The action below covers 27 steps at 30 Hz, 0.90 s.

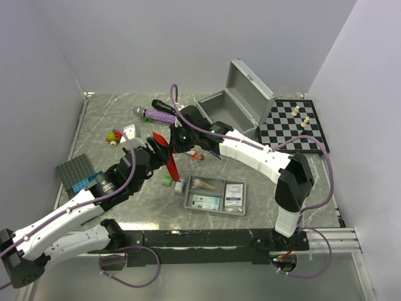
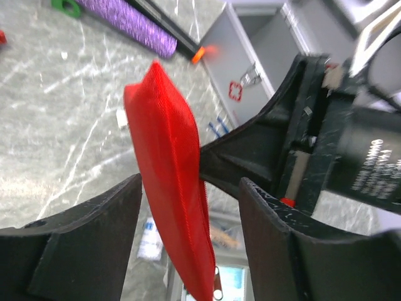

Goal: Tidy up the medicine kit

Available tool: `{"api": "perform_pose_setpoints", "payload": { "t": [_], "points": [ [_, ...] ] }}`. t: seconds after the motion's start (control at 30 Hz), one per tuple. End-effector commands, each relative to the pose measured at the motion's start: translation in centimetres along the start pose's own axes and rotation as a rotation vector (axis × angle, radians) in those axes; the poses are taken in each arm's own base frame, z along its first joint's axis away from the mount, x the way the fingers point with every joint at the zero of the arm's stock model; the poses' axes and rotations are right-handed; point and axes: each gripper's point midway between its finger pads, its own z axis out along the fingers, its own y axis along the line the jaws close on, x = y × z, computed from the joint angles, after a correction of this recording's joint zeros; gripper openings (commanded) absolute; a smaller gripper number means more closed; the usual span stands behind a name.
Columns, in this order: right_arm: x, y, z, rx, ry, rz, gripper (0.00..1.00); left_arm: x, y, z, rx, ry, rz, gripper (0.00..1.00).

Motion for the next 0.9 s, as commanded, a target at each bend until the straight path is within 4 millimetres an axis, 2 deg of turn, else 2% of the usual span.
{"api": "perform_pose_setpoints", "payload": {
  "t": [0.0,0.1,0.2,0.3,0.5,0.57,0.6,0.73,0.8,0.87],
  "points": [
    [-2.3,1.8,-2.7,-0.038,-0.102,0.014,0.0,0.6,-1.2,0.2,0.027,0.056,-0.029,0.66],
    [-2.2,1.9,-3.1,-0.043,-0.109,0.02,0.0,1.5,-0.9,0.6,0.019,0.08,-0.034,0.65],
    [-2.2,1.9,-3.2,-0.045,-0.112,0.025,0.0,2.1,-0.3,0.8,0.002,0.09,-0.044,0.59],
    [-2.1,1.7,-3.2,-0.047,-0.111,0.029,0.0,2.2,0.0,0.7,0.0,0.09,-0.051,0.53],
    [-2.2,1.7,-3.4,-0.052,-0.115,0.029,0.0,2.1,0.3,0.6,0.001,0.086,-0.058,0.5],
    [-2.2,1.6,-3.4,-0.051,-0.116,0.03,0.0,2.0,0.3,0.6,0.006,0.082,-0.058,0.42],
    [-2.3,1.7,-3.4,-0.053,-0.116,0.028,0.0,2.0,0.2,0.6,0.016,0.083,-0.056,0.33],
    [-2.2,1.6,-3.4,-0.054,-0.114,0.03,0.0,2.2,-0.2,0.7,0.036,0.092,-0.045,0.11],
    [-2.1,1.6,-3.4,-0.054,-0.114,0.03,0.0,2.2,-0.1,0.8,0.031,0.094,-0.037,0.03],
    [-2.1,1.5,-3.4,-0.049,-0.114,0.028,0.0,2.2,0.0,0.8,0.028,0.092,-0.019,0.01]
  ]
}}
